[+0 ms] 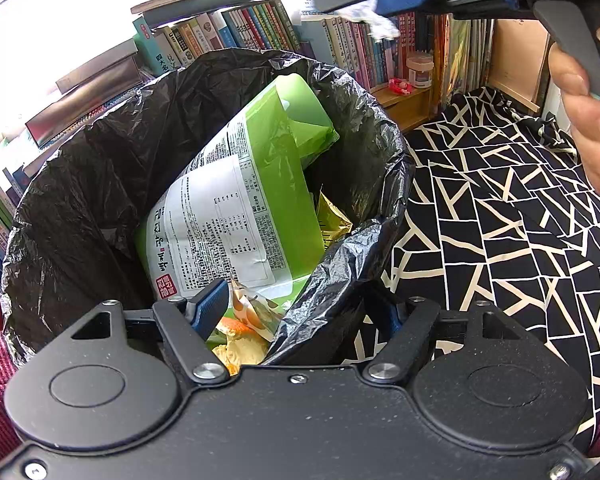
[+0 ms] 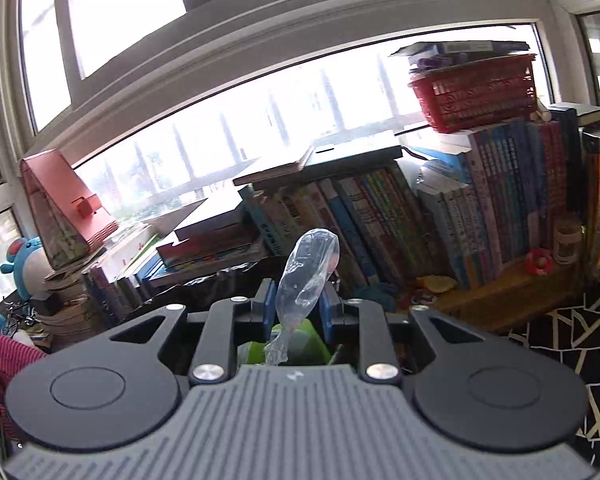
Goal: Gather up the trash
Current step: 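Open the right gripper to drop the plastic bag into the bin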
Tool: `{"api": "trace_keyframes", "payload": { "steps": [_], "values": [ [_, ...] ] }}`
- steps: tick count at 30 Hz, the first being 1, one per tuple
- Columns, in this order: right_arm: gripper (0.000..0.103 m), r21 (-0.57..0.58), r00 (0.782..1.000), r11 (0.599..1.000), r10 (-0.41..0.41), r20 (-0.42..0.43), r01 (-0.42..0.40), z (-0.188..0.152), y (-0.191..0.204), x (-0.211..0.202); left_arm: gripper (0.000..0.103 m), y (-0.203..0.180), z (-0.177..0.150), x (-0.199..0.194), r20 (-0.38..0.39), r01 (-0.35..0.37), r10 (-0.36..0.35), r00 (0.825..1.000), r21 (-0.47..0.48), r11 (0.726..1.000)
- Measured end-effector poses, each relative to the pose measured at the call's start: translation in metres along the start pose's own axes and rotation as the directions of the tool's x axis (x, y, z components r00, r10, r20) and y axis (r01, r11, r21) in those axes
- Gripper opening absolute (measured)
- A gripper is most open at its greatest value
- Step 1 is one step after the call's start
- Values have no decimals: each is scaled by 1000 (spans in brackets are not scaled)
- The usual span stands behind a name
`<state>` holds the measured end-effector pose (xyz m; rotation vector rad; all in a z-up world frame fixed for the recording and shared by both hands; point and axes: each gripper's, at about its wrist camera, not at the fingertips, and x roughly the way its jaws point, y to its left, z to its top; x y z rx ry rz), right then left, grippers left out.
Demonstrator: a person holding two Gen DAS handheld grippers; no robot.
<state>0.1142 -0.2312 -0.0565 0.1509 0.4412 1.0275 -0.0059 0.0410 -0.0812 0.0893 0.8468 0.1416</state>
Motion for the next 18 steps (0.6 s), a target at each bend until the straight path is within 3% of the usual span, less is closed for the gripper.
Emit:
{"api": "trace_keyframes", "payload": {
  "steps": [8,18],
  "values": [
    [29,-25,994,995,98,-49,-99,-11,19,6,73,0,0,0,3,1,-1,1000,1,1000],
    [31,-22,988,991,130,-85,-133,-17,23,10,73,0,0,0,3,0,0,1000,2,1000]
  ]
}}
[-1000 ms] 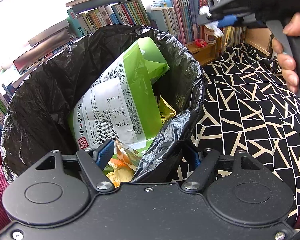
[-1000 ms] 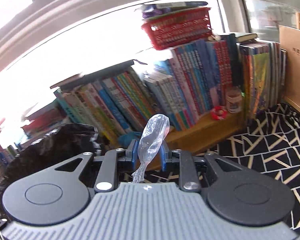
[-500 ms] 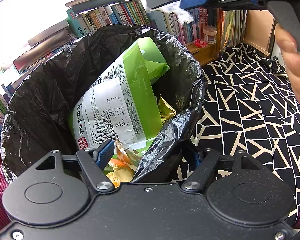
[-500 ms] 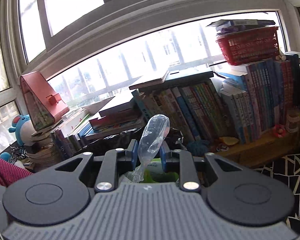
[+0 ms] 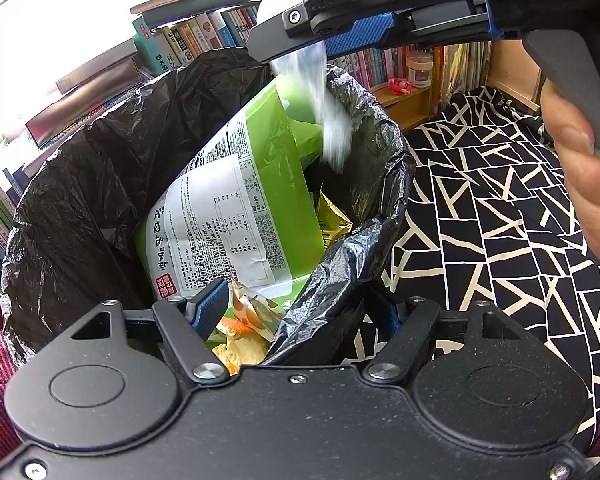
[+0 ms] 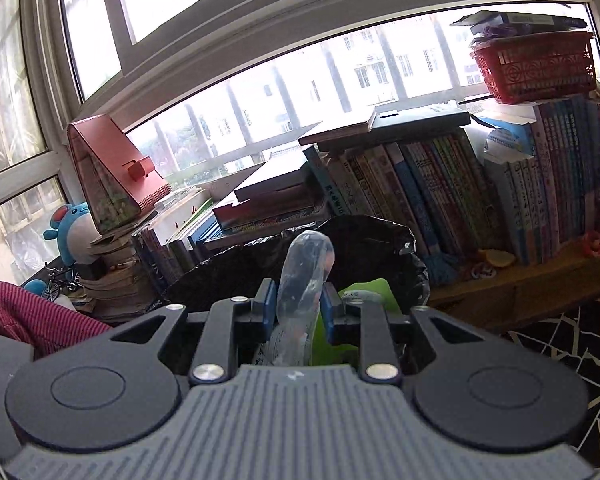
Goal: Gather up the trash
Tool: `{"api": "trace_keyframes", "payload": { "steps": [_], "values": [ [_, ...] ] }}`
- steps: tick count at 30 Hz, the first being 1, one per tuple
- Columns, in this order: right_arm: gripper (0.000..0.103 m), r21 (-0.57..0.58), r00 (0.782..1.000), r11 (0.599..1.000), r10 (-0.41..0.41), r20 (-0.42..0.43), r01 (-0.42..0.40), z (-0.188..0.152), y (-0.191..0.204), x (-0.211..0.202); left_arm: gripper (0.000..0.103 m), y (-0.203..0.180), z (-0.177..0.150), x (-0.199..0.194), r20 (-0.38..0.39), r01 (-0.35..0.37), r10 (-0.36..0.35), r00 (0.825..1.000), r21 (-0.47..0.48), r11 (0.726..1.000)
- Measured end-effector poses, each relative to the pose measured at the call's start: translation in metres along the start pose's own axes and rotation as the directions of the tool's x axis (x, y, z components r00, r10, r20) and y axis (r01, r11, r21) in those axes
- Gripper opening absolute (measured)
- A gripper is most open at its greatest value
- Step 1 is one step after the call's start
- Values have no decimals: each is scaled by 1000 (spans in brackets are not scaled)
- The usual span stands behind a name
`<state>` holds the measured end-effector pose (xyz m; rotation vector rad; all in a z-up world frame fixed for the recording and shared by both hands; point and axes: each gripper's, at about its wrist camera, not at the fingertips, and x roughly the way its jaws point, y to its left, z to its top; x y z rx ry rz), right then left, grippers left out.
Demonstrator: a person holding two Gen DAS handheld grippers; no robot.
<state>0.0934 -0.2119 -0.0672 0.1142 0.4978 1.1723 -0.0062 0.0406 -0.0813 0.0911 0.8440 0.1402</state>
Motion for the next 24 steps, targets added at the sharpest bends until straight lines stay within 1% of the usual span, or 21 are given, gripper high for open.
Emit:
{"api": "trace_keyframes", "payload": {
  "steps": [9,15,16,18,22,24],
  "values": [
    [33,5,1000,1000,-3,-7,3,-1,-1,1,73,0,0,0,0,-1,1,1000,1,1000],
    [40,6,1000,1000,-11,-7,11,-1,-2,1,73,0,0,0,0,-1,1,1000,2,1000],
    [42,7,1000,1000,-12,-7,12,-1,-2,1,73,0,0,0,0,-1,1,1000,1,1000],
    [51,8,1000,1000,-17,-5,17,-1,-2,1,73,0,0,0,1,-11,11,1000,1,1000],
    [59,8,999,999,-33,4,33,1,-2,-1,73,0,1,-2,4,-13,13,1000,-3,1000],
    [65,15,999,999,-49,16,49,3,-3,-4,73,0,1,-3,7,-17,17,1000,-3,1000]
  ]
}}
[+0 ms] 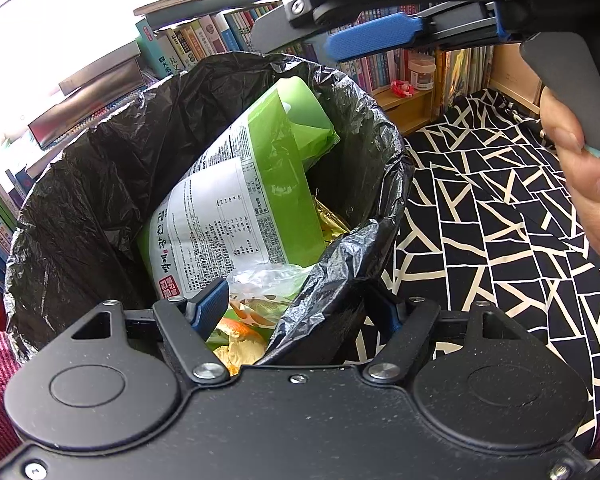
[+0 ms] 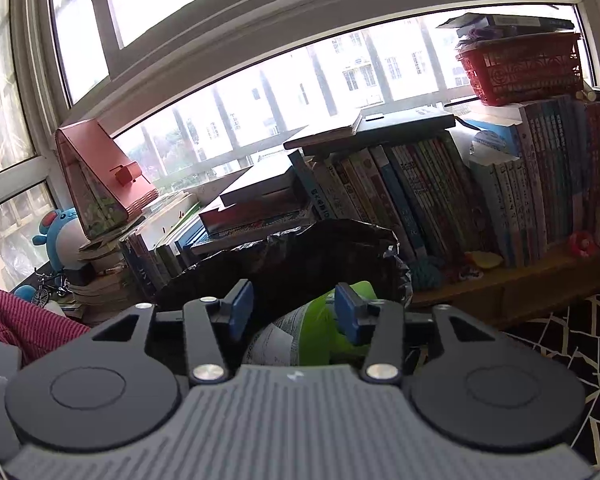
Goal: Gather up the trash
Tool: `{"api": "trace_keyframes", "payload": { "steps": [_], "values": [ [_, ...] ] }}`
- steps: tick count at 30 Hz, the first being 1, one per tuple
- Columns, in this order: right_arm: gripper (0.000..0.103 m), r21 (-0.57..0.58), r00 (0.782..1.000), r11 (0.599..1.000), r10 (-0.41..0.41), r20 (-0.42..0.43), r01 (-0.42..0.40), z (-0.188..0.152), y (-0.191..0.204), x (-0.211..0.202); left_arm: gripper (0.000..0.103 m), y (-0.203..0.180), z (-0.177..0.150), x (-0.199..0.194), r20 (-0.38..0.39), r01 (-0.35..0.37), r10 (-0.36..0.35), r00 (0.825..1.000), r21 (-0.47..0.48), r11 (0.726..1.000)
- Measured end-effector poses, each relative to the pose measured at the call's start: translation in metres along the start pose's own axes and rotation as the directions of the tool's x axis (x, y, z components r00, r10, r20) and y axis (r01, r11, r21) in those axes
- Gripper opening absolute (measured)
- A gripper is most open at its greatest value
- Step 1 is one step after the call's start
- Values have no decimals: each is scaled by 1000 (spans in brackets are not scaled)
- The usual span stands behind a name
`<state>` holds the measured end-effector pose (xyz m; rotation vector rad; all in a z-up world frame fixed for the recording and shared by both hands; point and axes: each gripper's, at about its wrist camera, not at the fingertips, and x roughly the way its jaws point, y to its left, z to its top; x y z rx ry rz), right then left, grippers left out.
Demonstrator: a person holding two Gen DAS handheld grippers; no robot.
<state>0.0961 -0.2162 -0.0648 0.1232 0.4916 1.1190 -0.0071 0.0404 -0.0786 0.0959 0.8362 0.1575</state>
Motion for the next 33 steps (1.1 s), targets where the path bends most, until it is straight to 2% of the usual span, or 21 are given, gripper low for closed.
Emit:
{"api": "trace_keyframes", "payload": {
  "steps": [4,10,15,18,28,33],
  "values": [
    [71,30,999,998,-50,18,49,5,-5,-5,73,2,1,0,-10,4,-4,1000,-11,1000],
    [86,67,991,989,-133,29,131,10,-8,-14,73,4,4,-4,-28,-8,7,1000,-22,1000],
    [95,90,980,978,-194,52,189,9,-11,-29,71,4,7,-22,56,14,-12,998,-33,999],
    [103,129,973,969,-222,65,212,7,-17,-39,71,2,8,-25,50,29,-27,998,-40,999],
    [103,152,965,954,-262,13,257,5,-27,-51,72,-2,15,-36,20,35,-33,999,-64,997],
    [103,115,967,960,-250,-48,254,0,-24,-49,81,-4,21,-39,6,27,-26,1000,-74,997]
  ]
}}
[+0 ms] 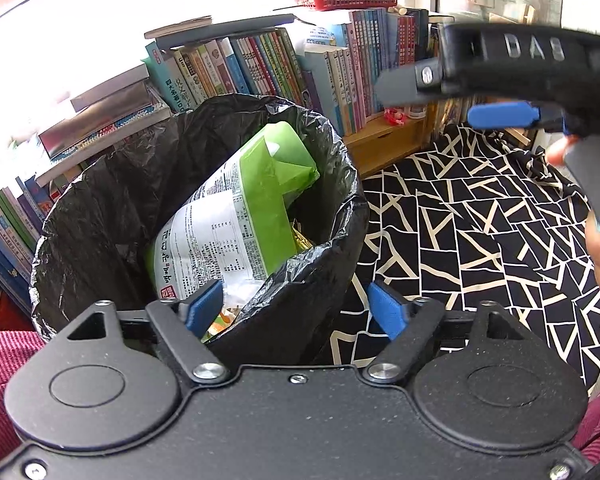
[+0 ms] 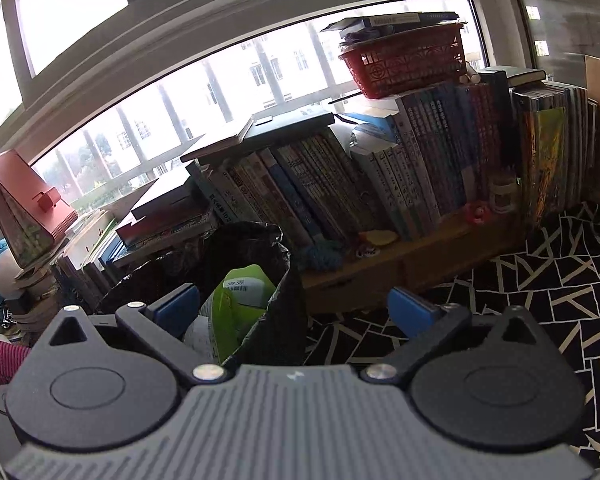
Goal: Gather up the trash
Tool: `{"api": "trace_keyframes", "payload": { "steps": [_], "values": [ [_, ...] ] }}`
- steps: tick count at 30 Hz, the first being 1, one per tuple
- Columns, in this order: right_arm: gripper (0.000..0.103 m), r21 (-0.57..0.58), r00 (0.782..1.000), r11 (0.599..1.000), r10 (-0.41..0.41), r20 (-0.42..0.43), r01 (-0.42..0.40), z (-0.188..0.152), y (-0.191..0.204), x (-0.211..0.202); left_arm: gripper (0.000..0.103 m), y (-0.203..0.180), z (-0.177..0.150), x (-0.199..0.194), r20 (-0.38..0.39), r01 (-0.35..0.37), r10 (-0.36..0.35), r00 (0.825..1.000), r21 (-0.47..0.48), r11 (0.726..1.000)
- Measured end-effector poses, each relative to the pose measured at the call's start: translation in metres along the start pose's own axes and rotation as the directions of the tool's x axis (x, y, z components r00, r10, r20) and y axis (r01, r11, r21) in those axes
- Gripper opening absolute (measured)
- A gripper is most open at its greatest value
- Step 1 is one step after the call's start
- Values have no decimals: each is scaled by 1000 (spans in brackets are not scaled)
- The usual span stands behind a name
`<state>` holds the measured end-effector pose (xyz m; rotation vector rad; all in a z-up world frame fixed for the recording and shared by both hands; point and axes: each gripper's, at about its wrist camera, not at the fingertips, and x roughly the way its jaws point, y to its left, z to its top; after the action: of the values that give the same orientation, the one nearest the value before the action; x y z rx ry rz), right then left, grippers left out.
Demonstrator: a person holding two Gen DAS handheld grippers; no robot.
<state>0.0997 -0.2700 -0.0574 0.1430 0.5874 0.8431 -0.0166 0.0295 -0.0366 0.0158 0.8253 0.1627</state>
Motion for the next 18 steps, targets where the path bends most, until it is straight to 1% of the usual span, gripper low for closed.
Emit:
{"api": "trace_keyframes", "payload": {
  "steps": [2,7,12,18],
  "values": [
    [103,-11,1000,1000,10,-25,-11,-2,0,2,81,0,2,0,-8,-4,4,1000,-3,1000],
    [103,-10,998,999,34,-48,-35,-8,-1,5,84,-2,6,0,-17,-11,11,1000,-7,1000],
    [103,-28,997,999,-36,-69,35,-9,-3,8,88,-5,6,1,-19,-18,18,1000,0,1000],
    [103,18,995,999,-45,-93,47,-11,-12,10,88,-9,8,3,-29,-25,25,999,3,1000]
  ]
}}
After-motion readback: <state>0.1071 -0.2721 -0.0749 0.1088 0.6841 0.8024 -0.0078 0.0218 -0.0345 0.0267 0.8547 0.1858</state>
